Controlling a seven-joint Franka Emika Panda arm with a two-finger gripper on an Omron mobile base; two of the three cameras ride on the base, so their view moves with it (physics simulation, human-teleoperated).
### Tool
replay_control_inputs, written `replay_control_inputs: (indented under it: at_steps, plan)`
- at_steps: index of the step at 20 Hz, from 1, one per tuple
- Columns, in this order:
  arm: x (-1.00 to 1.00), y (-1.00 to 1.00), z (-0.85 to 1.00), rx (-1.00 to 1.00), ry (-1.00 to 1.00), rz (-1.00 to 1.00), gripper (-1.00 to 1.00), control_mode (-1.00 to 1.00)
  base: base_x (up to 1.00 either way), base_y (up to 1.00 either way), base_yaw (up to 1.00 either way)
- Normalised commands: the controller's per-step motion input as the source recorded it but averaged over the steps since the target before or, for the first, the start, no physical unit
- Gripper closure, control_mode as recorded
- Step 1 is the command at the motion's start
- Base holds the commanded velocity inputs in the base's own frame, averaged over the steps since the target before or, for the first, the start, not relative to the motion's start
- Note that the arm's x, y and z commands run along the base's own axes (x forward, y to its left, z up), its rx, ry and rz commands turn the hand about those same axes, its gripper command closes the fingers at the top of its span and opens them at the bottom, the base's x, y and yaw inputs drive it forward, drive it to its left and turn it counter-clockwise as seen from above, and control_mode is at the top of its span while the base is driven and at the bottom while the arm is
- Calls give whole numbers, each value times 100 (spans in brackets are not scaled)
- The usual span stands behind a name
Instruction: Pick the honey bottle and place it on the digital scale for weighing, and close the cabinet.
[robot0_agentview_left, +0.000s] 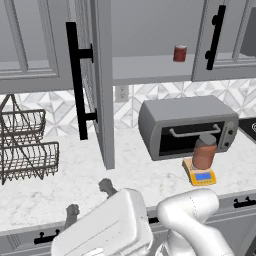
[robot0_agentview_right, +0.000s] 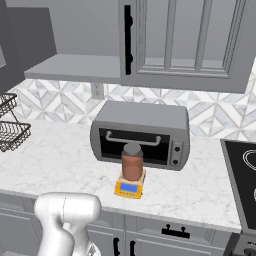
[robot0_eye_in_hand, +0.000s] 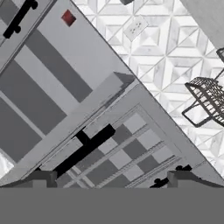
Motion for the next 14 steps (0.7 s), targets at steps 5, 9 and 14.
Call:
replay_control_inputs:
  at_steps: [5, 9, 14]
  plan:
    - [100, 100, -80, 5, -9, -23, -100, -100, 0, 0, 0]
    - [100, 62, -78, 23, -6, -4, -100, -100, 0, 0, 0]
    - [85, 15, -81, 33, -33, 0, -100, -100, 0, 0, 0]
